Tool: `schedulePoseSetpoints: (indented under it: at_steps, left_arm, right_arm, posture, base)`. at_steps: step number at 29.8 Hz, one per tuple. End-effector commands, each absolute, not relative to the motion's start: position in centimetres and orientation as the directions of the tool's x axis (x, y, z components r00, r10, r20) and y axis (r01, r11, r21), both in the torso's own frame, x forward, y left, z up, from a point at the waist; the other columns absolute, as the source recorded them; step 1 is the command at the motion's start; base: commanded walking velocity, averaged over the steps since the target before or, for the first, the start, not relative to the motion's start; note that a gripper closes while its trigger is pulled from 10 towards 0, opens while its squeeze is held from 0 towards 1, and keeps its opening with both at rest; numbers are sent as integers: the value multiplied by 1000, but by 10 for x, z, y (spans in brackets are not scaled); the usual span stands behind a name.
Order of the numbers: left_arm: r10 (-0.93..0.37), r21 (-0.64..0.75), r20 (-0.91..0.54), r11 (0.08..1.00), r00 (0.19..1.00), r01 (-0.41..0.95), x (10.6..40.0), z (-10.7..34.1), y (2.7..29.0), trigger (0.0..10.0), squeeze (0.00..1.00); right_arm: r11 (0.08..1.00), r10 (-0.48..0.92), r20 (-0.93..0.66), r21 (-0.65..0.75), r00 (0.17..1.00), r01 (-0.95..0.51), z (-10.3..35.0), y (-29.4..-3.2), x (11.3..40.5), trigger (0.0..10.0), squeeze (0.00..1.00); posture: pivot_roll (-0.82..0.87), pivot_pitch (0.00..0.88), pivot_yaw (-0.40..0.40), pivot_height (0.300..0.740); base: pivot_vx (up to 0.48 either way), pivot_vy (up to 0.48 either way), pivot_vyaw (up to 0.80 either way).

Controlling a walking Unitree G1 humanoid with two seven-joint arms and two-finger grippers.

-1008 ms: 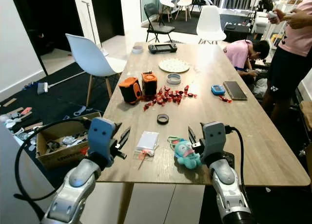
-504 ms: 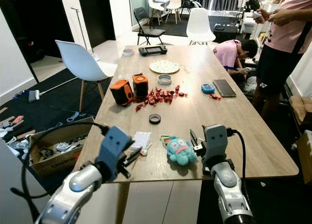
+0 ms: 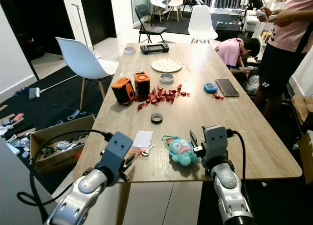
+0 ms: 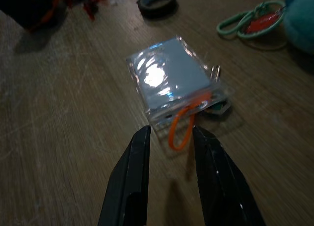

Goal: Hang keys on a hook

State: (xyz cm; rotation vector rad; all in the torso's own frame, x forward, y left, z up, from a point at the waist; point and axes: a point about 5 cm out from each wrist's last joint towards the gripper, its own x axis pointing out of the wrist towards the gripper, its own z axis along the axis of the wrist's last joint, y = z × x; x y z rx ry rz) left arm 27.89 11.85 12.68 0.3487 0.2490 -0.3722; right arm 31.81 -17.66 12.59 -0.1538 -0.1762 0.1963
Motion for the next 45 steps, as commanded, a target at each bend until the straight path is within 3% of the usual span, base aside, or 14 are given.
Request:
schedulePoseSetpoints:
  at_steps: [1,6,8,13,22,27,29,34,35,40,41,42,43,45]
  left_arm:
    - [-316,274,-299,876,901,398,278,130,120,10000,0]
    - [-346,244,-295,874,891,420,276,132,118,10000,0]
    - [-341,240,-299,877,891,416,275,128,113,8745,0]
    - [-316,243,-305,886,898,394,278,122,110,8000,0]
    - [-282,243,-304,901,910,360,283,119,112,8078,0]
    - [-272,245,-299,904,915,349,283,120,113,4824,0]
    - [-272,245,-299,904,915,349,283,120,113,4824,0]
    - [-271,248,-295,904,916,348,283,121,115,1765,0]
    - [-272,248,-295,904,916,348,282,121,115,0,0]
    - [-274,250,-295,903,915,350,280,122,117,0,0]
    - [-280,249,-295,901,914,356,280,123,118,2118,0]
    - [-280,249,-295,901,914,356,280,123,118,2118,0]
    - [-297,248,-290,895,910,371,278,126,120,10000,0]
    - [-322,242,-266,890,909,386,276,132,121,10000,0]
  right_arm:
    - [967,217,149,-170,965,-191,124,-175,316,10000,0]
    - [966,219,147,-169,965,-194,123,-174,317,10000,0]
    - [966,224,146,-168,964,-198,123,-172,317,10000,0]
    - [965,224,148,-168,963,-199,123,-171,319,10000,0]
    - [966,223,149,-170,963,-197,124,-172,318,10000,0]
    - [966,222,149,-170,964,-196,124,-173,318,10000,0]
    - [966,222,149,-170,964,-196,124,-173,318,10000,0]
    - [966,223,147,-169,963,-198,124,-173,318,10000,0]
    - [965,224,147,-169,963,-199,123,-172,318,10000,0]
    - [965,225,145,-168,964,-200,123,-172,318,10000,0]
    - [965,224,145,-168,964,-199,123,-172,318,10000,0]
    - [965,224,145,-168,964,-199,123,-172,318,10000,0]
    - [966,223,144,-168,964,-198,123,-172,318,10000,0]
    - [966,222,145,-169,964,-197,123,-173,318,10000,0]
  posture:
    - [115,96,-2,740]
    - [119,96,-4,740]
    - [122,96,-5,740]
    - [119,92,-6,740]
    - [115,90,-5,740]
    - [115,90,-5,740]
    - [115,90,-5,740]
    - [117,89,-5,740]
    - [122,92,-6,740]
    - [122,92,-6,740]
    - [122,92,-6,740]
    - [122,92,-6,740]
    - [121,95,-5,740]
    - [121,95,-5,740]
  base:
    - [0,0,0]
    - [0,0,0]
    - [0,0,0]
    - [0,0,0]
    - [0,0,0]
    - [0,0,0]
    - [0,0,0]
    - [0,0,0]
    - [0,0,0]
    - [0,0,0]
    - [0,0,0]
    - [0,0,0]
    - [0,0,0]
    - [0,0,0]
